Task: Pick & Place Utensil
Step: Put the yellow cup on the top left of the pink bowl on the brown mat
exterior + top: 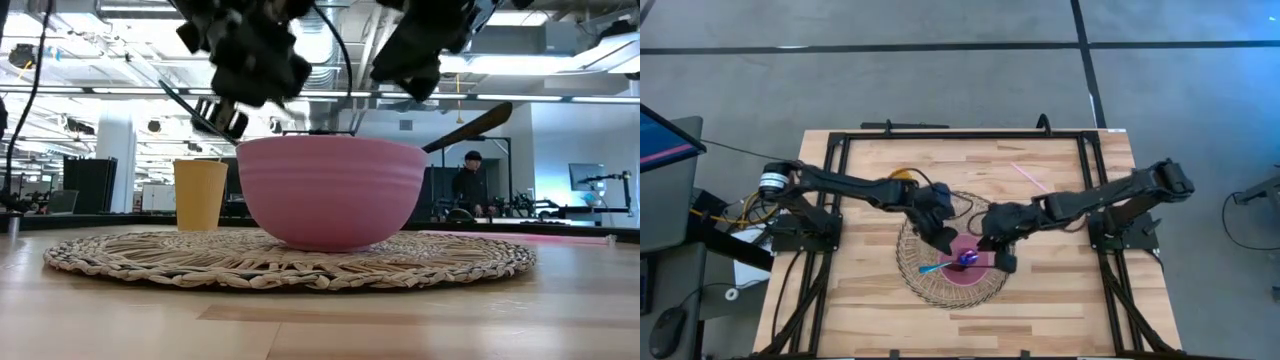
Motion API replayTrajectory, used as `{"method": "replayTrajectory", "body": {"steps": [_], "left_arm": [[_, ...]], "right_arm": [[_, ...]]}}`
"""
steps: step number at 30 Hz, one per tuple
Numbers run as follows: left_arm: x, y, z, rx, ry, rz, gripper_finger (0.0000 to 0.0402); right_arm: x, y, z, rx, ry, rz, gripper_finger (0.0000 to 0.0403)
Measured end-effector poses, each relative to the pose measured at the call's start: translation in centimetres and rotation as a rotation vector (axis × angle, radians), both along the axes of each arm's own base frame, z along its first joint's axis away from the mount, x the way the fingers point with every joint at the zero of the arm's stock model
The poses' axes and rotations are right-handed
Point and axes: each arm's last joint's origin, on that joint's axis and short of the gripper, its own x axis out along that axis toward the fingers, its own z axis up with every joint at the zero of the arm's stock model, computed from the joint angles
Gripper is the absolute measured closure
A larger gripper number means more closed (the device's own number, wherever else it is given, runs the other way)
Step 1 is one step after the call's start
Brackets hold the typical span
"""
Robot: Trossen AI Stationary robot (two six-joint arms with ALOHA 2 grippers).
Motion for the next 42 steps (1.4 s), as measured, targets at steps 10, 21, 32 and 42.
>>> {"method": "replayTrajectory", "body": {"steps": [10,21,32,42], "left_arm": [[-5.2,2.2,6.9,0.318,-0.401,0.044,0.0325],[-11.1,4.9,7.1,0.76,-0.199,0.159,0.0325],[-9.8,5.8,4.7,0.966,-0.007,0.077,0.0289],[-8.2,7.5,2.7,1.085,0.186,0.158,0.0204]], "right_arm": [[-3.7,-3.4,3.7,-0.049,-0.006,-0.12,0.0347],[-3.2,-5.8,2.5,-0.058,0.071,-0.208,0.0347],[-2.3,-6.4,0.9,-0.059,0.133,-0.227,0.0347],[-2.2,-6.3,0.9,-0.053,0.129,-0.23,0.0347]]}}
